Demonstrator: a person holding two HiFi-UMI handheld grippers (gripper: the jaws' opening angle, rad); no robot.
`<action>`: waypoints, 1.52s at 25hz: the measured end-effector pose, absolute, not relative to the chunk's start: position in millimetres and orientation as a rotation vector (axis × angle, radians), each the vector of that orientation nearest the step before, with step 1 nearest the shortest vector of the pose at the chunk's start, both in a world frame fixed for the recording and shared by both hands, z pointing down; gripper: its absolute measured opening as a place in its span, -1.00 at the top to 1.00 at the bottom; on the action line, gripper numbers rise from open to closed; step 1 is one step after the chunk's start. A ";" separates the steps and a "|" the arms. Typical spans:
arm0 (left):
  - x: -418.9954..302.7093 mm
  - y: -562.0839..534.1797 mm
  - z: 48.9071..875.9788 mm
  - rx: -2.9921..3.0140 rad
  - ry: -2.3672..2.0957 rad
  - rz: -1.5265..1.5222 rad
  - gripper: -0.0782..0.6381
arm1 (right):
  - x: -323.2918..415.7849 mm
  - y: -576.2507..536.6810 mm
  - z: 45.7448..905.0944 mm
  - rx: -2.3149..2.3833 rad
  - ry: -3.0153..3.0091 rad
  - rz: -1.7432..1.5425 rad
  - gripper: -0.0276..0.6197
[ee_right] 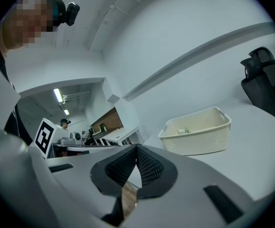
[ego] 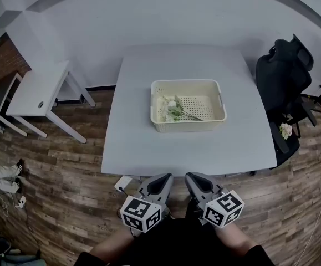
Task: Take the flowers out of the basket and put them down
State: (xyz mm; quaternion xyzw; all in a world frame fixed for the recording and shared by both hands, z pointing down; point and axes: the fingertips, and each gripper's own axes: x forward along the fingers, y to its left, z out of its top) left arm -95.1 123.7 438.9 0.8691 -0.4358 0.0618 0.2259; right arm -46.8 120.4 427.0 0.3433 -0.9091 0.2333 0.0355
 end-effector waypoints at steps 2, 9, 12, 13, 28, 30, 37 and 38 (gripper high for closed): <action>-93.2 120.2 438.8 2.392 -1.205 0.169 0.76 | -46.2 116.9 425.1 1.044 -2.802 0.715 0.85; -78.7 101.3 439.8 2.372 -1.230 0.171 0.76 | -29.6 97.7 427.5 1.008 -2.797 0.721 0.85; -72.4 89.5 441.3 2.358 -1.245 0.176 0.76 | -24.2 86.1 428.8 0.979 -2.797 0.726 0.85; -70.0 85.7 441.2 2.353 -1.252 0.175 0.76 | -22.2 82.6 429.4 0.968 -2.795 0.721 0.84; -34.7 25.1 449.9 2.278 -1.346 0.183 0.76 | 8.3 16.4 436.7 0.804 -2.811 0.705 0.85; -30.2 17.0 450.9 2.270 -1.359 0.186 0.76 | 12.0 7.6 438.2 0.781 -2.814 0.703 0.85; -17.0 -10.1 454.1 2.235 -1.411 0.183 0.76 | 26.8 -23.4 441.5 0.715 -2.821 0.709 0.85; -15.4 -14.0 454.7 2.229 -1.418 0.182 0.76 | 28.2 -27.4 442.4 0.702 -2.820 0.709 0.85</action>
